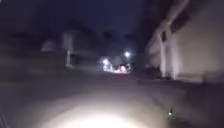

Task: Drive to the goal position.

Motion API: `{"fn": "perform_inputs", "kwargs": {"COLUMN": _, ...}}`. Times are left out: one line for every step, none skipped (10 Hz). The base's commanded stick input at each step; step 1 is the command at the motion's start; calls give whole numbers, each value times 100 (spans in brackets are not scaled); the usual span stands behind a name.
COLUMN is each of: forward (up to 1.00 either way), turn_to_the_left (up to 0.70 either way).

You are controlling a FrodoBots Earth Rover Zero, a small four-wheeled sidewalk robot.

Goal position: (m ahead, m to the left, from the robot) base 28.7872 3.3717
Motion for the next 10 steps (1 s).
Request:
{"fn": "perform_inputs", "kwargs": {"forward": 70, "turn_to_the_left": 0}}
{"fn": "perform_inputs", "kwargs": {"forward": 70, "turn_to_the_left": 0}}
{"fn": "perform_inputs", "kwargs": {"forward": 70, "turn_to_the_left": 0}}
{"fn": "perform_inputs", "kwargs": {"forward": 70, "turn_to_the_left": 0}}
{"fn": "perform_inputs", "kwargs": {"forward": 70, "turn_to_the_left": 0}}
{"fn": "perform_inputs", "kwargs": {"forward": 70, "turn_to_the_left": 0}}
{"fn": "perform_inputs", "kwargs": {"forward": 70, "turn_to_the_left": 0}}
{"fn": "perform_inputs", "kwargs": {"forward": 70, "turn_to_the_left": 0}}
{"fn": "perform_inputs", "kwargs": {"forward": 70, "turn_to_the_left": 0}}
{"fn": "perform_inputs", "kwargs": {"forward": 70, "turn_to_the_left": 0}}
